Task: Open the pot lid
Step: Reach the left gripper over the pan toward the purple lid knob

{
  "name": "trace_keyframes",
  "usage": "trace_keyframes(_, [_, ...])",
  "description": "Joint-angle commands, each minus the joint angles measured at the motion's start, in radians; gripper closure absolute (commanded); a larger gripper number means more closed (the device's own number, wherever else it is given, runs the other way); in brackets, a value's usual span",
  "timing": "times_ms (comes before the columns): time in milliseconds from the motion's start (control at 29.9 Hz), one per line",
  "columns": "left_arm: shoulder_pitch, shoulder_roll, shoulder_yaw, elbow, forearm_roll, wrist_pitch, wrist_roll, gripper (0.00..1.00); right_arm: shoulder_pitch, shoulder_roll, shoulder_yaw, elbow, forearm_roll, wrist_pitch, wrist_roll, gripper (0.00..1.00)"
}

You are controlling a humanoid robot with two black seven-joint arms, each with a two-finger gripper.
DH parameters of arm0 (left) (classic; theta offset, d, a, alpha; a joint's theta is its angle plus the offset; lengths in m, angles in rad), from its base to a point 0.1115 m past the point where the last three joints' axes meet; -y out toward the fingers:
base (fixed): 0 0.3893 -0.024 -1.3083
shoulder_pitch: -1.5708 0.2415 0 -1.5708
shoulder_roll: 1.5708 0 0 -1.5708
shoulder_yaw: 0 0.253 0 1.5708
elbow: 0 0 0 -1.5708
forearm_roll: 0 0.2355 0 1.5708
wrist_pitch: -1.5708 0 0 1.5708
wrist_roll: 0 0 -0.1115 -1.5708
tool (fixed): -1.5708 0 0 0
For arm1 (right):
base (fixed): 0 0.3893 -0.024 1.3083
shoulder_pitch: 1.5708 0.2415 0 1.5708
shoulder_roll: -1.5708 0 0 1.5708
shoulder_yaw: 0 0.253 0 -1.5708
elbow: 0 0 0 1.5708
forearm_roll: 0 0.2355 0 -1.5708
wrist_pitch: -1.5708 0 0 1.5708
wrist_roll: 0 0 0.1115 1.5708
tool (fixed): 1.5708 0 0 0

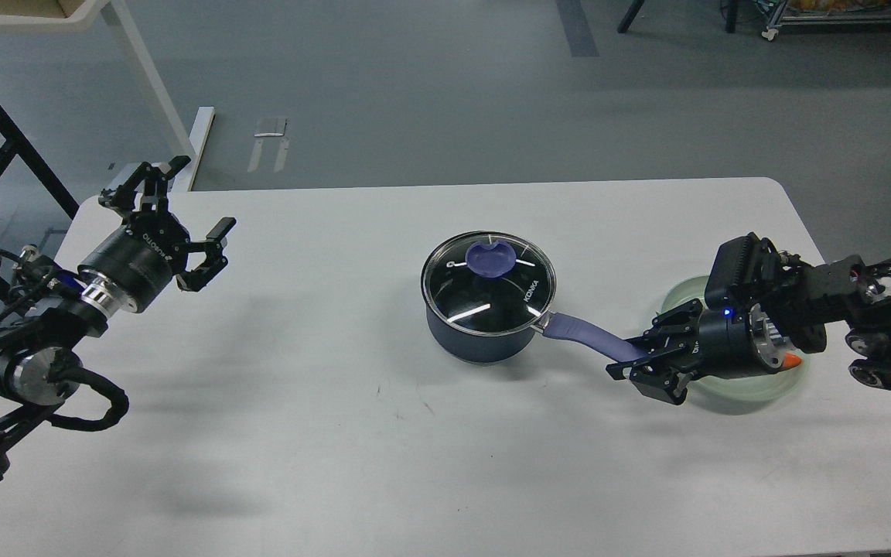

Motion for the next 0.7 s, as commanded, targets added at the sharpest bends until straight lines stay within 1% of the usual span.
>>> trace_keyframes(0, [-0.043,0.033,0.02,0.003,0.018,-0.001,0.0,0.01,0.001,0.0,-0.002,0.0,-0.001,0.0,0.0,0.69])
trace_keyframes(134, [-0.144,0.032,0.065,0.014,0.13,-0.004,0.0,0.01,0.001,0.0,0.0,0.0,-0.001,0.0,0.0,0.7])
trace_keyframes(234, [-0.207,0.03,0.065,0.016,0.312,0.011,0.0,0.01,0.001,0.0,0.0,0.0,-0.001,0.0,0.0,0.7])
trace_keyframes(334, [-0.265,0.023,0.062,0.012,0.554,0.014,0.0,0.01,0.001,0.0,0.0,0.0,0.0,0.0,0.0,0.7])
trace_keyframes(435, [-0.322,0.001,0.068,-0.009,0.866,0.015,0.0,0.01,0.001,0.001,0.0,0.0,0.0,0.0,0.0,0.7])
trace_keyframes(502, [-0.362,-0.043,0.069,-0.03,1.097,0.048,0.0,0.01,0.001,0.001,0.0,-0.001,0.0,0.001,0.0,0.7])
trace_keyframes(568, [-0.409,-0.083,0.071,-0.076,1.353,0.109,0.0,0.01,0.001,0.001,0.0,-0.001,0.0,0.001,0.0,0.7])
trace_keyframes(669, [-0.448,-0.125,0.098,-0.125,1.618,0.198,0.0,0.01,0.001,0.001,0.0,-0.001,0.0,0.001,0.0,0.7])
